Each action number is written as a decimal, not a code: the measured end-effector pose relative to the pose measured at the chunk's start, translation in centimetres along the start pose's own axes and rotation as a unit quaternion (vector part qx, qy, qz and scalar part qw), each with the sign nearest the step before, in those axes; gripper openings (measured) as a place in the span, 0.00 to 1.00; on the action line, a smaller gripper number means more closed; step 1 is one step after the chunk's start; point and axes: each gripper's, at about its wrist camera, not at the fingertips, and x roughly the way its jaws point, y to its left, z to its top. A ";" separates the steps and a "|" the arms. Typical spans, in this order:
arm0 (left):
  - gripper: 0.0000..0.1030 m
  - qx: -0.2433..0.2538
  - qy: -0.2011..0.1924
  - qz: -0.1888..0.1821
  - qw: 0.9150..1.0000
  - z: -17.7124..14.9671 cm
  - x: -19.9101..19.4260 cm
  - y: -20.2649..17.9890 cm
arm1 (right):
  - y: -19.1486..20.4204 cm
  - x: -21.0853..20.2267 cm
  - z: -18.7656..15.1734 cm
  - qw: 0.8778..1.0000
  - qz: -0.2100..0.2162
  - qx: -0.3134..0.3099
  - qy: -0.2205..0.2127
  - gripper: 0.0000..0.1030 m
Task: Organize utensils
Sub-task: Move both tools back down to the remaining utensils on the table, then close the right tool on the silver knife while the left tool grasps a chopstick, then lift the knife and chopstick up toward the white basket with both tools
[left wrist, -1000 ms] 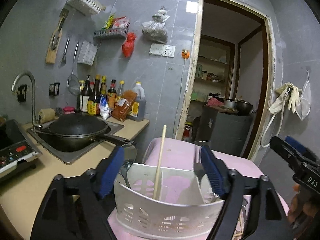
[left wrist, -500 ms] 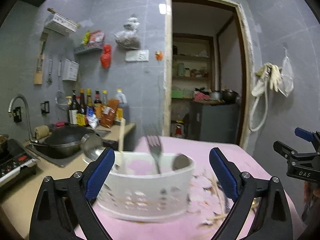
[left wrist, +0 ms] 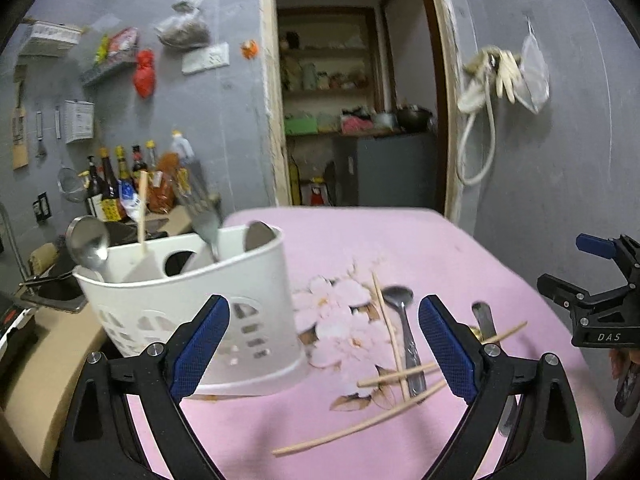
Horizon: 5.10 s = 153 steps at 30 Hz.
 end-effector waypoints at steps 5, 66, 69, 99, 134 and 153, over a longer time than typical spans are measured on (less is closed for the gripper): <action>0.90 0.014 0.057 -0.023 0.998 -0.2 2.6 -1.3 | -0.5 1.4 -0.7 0.999 0.036 0.011 0.038 0.99; 0.02 -0.090 0.264 -0.116 0.953 -3.5 7.2 -0.4 | 6.6 5.4 -1.5 0.967 0.179 -0.093 0.159 0.16; 0.02 -0.118 0.267 -0.123 0.948 -3.7 6.0 0.5 | 8.3 4.0 -2.0 0.962 0.184 -0.137 0.146 0.14; 0.03 -0.036 0.346 -0.169 0.922 -3.0 5.4 1.7 | 8.0 4.9 -2.1 0.967 0.121 -0.059 0.214 0.35; 0.02 -0.062 0.199 -0.160 0.965 -2.8 2.4 1.0 | 7.0 1.8 -1.8 0.980 0.136 0.042 0.142 0.13; 0.02 -0.121 -0.046 -0.084 0.988 -0.2 -4.9 4.3 | 9.0 -4.2 1.1 0.982 0.145 0.037 -0.112 0.13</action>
